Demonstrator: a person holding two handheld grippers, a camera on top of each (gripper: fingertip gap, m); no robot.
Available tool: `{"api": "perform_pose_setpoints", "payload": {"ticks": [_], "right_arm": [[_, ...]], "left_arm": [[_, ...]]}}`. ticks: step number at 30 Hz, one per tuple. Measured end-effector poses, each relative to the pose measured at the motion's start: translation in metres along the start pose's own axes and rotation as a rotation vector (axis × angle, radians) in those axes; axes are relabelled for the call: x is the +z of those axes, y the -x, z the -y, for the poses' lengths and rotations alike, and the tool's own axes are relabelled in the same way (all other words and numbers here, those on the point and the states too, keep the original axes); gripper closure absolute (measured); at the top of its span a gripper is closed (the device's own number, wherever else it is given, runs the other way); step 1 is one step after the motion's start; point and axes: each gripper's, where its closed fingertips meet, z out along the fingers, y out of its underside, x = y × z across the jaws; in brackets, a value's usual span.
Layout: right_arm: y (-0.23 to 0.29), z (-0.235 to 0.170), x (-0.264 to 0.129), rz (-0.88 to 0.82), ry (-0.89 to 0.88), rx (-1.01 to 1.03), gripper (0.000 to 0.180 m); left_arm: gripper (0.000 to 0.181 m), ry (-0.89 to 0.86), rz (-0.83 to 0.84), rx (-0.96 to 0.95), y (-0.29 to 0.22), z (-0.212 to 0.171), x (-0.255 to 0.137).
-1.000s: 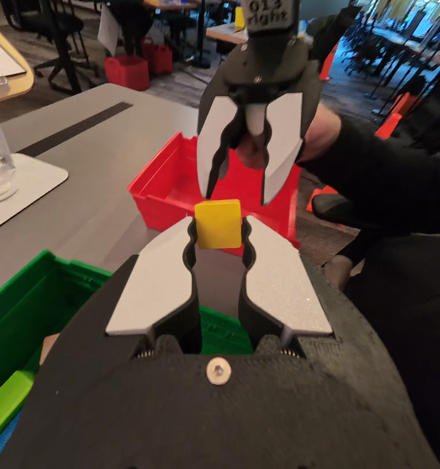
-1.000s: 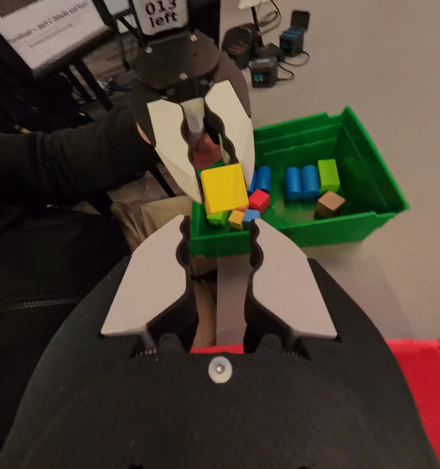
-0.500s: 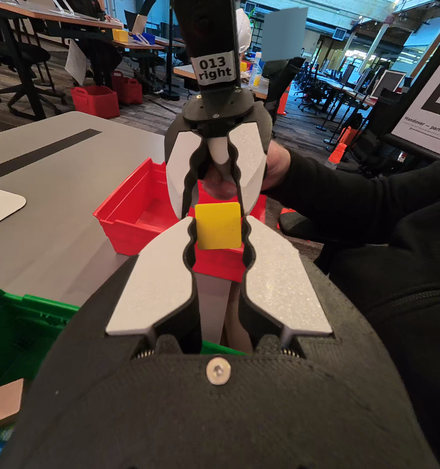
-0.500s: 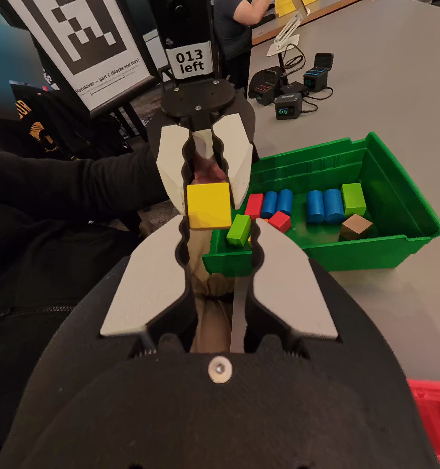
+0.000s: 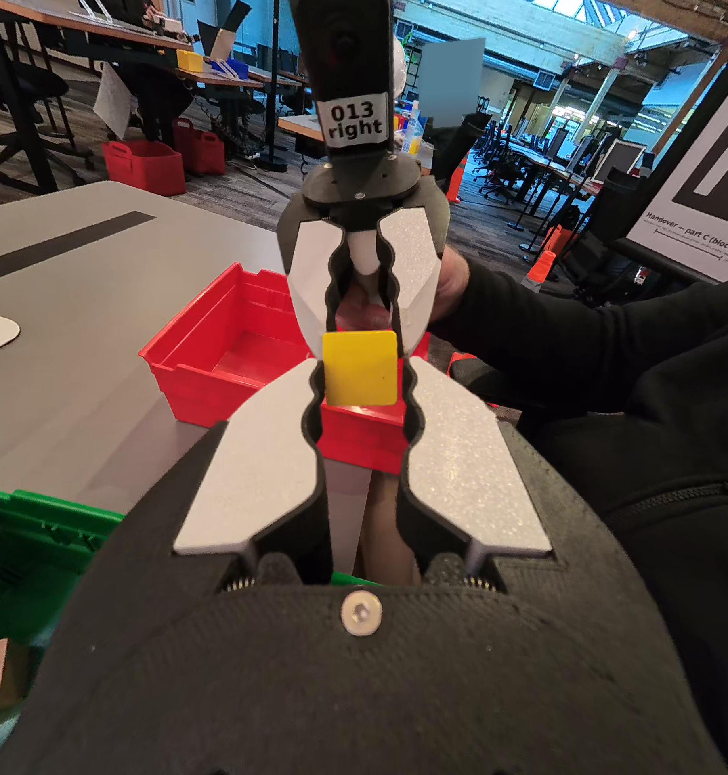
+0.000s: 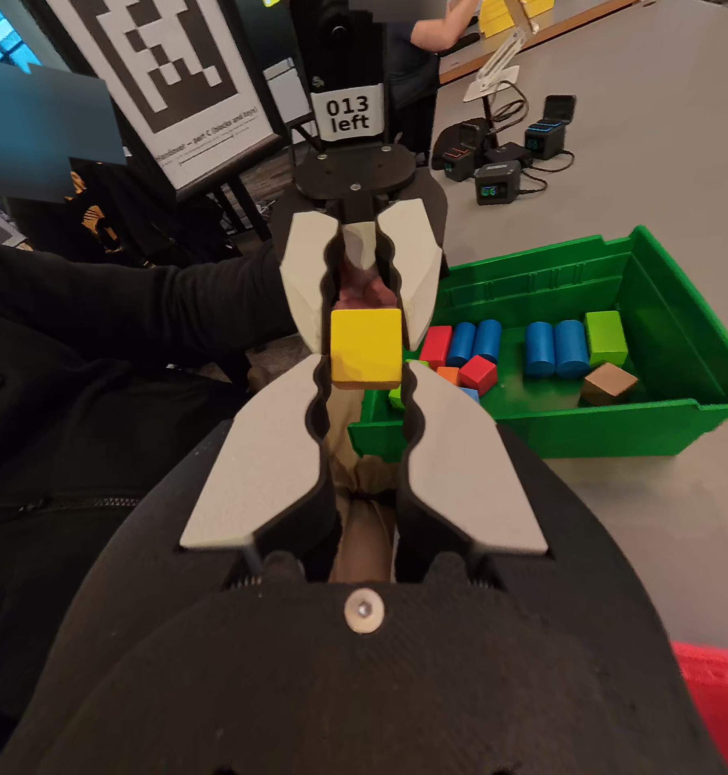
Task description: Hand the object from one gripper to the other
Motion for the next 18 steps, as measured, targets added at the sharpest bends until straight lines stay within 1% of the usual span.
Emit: {"api": "perform_pose_setpoints", "payload": {"ticks": [1,4,8,9,13,15,18], "right_arm": [[-0.004,0.000,-0.005,-0.027,0.004,0.010,0.148],[-0.027,-0.006,-0.029,-0.172,0.048,0.050,0.148],[-0.077,-0.045,-0.084,-0.498,0.254,0.123,0.148],[-0.086,-0.056,-0.096,-0.545,0.287,0.159,0.148],[-0.116,-0.096,-0.140,-0.713,0.385,0.312,0.148],[-0.126,-0.116,-0.152,-0.760,0.436,0.372,0.148],[-0.136,-0.143,-0.156,-0.801,0.523,0.432,0.148]], "left_arm": [[0.140,-0.006,0.008,-0.005,0.002,0.001,-0.001],[0.136,-0.013,0.054,-0.005,0.011,0.004,-0.010],[0.137,0.001,0.131,-0.002,0.030,0.001,-0.024],[0.137,0.003,0.144,-0.007,0.034,-0.001,-0.026],[0.138,0.031,0.180,-0.029,0.046,-0.010,-0.029],[0.138,0.047,0.192,-0.034,0.050,-0.015,-0.029],[0.138,0.082,0.223,-0.038,0.059,-0.023,-0.029]]}}
